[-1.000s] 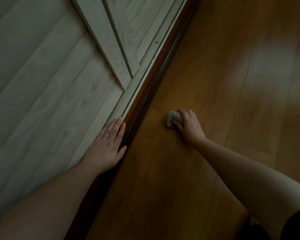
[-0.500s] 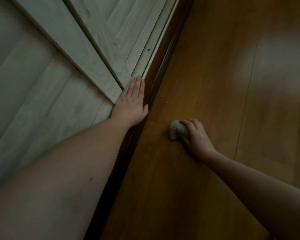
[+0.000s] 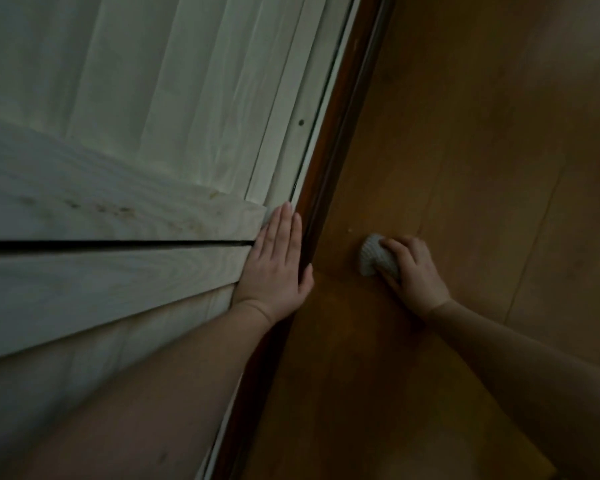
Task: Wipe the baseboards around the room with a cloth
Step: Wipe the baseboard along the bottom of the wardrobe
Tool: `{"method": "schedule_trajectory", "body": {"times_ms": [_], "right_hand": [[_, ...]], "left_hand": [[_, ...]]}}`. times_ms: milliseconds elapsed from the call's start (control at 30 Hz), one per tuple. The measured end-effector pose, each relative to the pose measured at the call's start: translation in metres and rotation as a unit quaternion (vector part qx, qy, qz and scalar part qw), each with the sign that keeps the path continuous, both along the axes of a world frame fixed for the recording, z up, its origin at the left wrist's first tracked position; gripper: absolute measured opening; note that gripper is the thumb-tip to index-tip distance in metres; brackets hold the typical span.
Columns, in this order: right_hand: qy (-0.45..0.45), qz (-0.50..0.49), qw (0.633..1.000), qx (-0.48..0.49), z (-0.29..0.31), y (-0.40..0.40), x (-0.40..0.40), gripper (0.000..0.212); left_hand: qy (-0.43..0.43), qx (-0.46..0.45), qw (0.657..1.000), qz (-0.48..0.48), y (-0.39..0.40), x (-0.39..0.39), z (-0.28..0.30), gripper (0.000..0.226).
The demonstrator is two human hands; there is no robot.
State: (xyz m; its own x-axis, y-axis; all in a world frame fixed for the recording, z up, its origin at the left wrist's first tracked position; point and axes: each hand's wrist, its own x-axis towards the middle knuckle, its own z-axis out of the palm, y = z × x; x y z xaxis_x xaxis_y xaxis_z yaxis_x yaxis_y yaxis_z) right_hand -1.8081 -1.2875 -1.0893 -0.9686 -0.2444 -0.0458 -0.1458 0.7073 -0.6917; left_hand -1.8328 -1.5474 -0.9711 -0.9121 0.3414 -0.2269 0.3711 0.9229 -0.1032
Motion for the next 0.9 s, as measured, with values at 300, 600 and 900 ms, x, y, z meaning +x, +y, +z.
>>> {"method": "schedule_trajectory", "body": {"times_ms": [300,600,900], "right_hand": [[0.026,0.02,0.999,0.03,0.003,-0.006,0.001,0.057],[-0.144,-0.053,0.988,-0.03,0.044,-0.011,-0.015,0.041],[-0.05,-0.037,0.997,-0.054,0.076,-0.038,-0.037,0.049]], "left_hand": [[0.004,0.007,1.0,0.0,-0.001,0.003,-0.005,0.078],[-0.013,-0.002,1.0,0.021,-0.002,0.001,-0.004,0.082],[-0.002,0.0,1.0,0.016,-0.001,-0.001,-0.006,0.081]]}}
